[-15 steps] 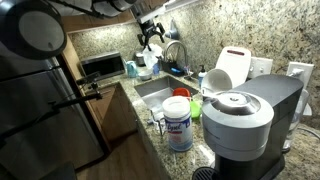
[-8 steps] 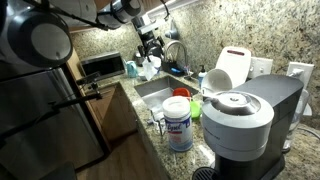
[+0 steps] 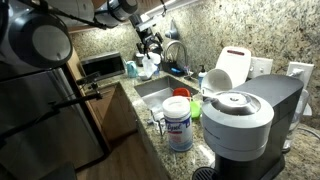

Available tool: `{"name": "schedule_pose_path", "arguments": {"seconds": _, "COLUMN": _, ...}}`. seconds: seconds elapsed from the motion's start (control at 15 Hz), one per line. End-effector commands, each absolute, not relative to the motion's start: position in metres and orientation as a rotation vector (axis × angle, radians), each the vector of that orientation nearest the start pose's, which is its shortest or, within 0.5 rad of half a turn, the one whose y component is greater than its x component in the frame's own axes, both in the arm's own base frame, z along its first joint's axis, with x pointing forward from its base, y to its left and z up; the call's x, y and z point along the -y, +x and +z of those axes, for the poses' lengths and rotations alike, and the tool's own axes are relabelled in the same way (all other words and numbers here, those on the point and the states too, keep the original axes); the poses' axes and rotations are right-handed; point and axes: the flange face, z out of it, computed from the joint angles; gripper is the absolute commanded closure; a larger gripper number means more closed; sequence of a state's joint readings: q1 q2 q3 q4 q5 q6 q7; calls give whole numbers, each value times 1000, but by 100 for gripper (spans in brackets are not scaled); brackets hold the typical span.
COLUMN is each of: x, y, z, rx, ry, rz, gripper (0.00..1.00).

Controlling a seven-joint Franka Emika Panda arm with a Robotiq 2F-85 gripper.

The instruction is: Remove a wipe from the container

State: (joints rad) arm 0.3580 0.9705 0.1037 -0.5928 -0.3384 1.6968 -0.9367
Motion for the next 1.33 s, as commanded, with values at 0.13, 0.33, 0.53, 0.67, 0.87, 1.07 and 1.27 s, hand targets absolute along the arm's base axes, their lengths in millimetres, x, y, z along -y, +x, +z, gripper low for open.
{"name": "schedule_pose_path", "arguments": {"seconds": 0.13, "x": -263, "y": 743, "z": 405, "rx": 2190, "ry": -2627, "rz": 115, "gripper": 0}}
{"name": "schedule_pose_path", "arguments": {"seconds": 0.33, "x": -245, "y": 749, "z": 383, "rx": 2202, "ry": -2604, "rz": 202, "gripper": 0}}
{"name": "schedule_pose_path", "arguments": {"seconds": 0.53, "x": -214, "y": 758, "z": 361, "rx": 2117, "ry": -2654, "rz": 272, "gripper": 0}}
{"name": "schedule_pose_path", "arguments": {"seconds": 0.67, "x": -184, "y": 762, "z": 353, "rx": 2017, "ry": -2707, "rz": 328, "gripper": 0}}
{"name": "schedule_pose_path", "arguments": {"seconds": 0.87, "x": -138, "y": 762, "z": 342, "rx": 1817, "ry": -2777, "rz": 463, "gripper": 0}}
{"name": "schedule_pose_path", "arguments": {"seconds": 1.07, "x": -111, "y": 755, "z": 337, "rx": 1679, "ry": -2780, "rz": 567, "gripper": 0}}
{"name": "schedule_pose_path", "arguments": {"seconds": 1.27, "x": -107, "y": 751, "z": 346, "rx": 1671, "ry": -2758, "rz": 606, "gripper": 0}}
